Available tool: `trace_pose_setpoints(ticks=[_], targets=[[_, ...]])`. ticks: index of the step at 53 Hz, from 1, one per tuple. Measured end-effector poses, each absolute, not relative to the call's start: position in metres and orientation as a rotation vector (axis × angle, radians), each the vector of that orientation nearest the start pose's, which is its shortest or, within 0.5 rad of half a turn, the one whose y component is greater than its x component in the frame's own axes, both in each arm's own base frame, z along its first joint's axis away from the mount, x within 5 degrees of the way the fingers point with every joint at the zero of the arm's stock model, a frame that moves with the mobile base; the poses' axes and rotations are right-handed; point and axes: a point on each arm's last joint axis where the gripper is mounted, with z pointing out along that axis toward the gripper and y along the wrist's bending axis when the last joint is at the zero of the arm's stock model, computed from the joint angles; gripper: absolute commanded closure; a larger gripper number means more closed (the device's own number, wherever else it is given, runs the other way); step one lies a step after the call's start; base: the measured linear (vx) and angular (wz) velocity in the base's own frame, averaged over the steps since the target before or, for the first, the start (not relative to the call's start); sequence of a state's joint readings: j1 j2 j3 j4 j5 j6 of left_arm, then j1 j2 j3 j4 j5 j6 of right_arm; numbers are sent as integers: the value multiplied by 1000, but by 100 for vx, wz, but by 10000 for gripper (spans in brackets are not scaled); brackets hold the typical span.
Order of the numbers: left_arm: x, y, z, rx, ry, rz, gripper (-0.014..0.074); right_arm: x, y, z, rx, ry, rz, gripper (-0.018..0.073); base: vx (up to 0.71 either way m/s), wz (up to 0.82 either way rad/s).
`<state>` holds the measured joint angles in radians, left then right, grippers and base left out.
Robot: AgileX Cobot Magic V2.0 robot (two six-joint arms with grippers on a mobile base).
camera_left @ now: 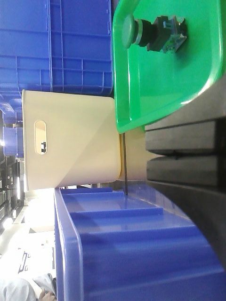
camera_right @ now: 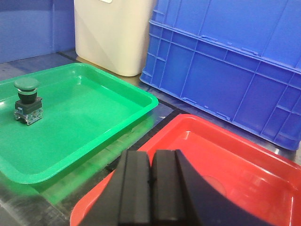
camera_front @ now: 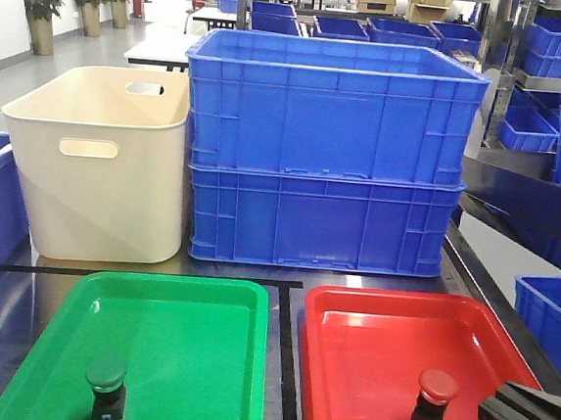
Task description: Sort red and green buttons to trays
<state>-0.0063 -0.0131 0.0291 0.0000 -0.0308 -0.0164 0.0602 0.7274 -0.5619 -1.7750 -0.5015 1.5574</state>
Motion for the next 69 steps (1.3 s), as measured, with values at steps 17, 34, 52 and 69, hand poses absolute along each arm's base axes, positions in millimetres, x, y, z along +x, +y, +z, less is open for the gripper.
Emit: trace_pose_setpoints(ticks=[17,34,52,69], targets=[[56,0,207,-7,1466,-18,602,143,51,327,-610,1637,295,572,0,0],[56,0,207,-7,1465,-18,602,143,51,327,-610,1639,296,572,0,0],[56,0,207,-7,1465,-18,602,159,26,308,177,1631,527,572,0,0],[56,0,207,-7,1465,-18,602,107,16,318,681,1322,1023,572,0,0]])
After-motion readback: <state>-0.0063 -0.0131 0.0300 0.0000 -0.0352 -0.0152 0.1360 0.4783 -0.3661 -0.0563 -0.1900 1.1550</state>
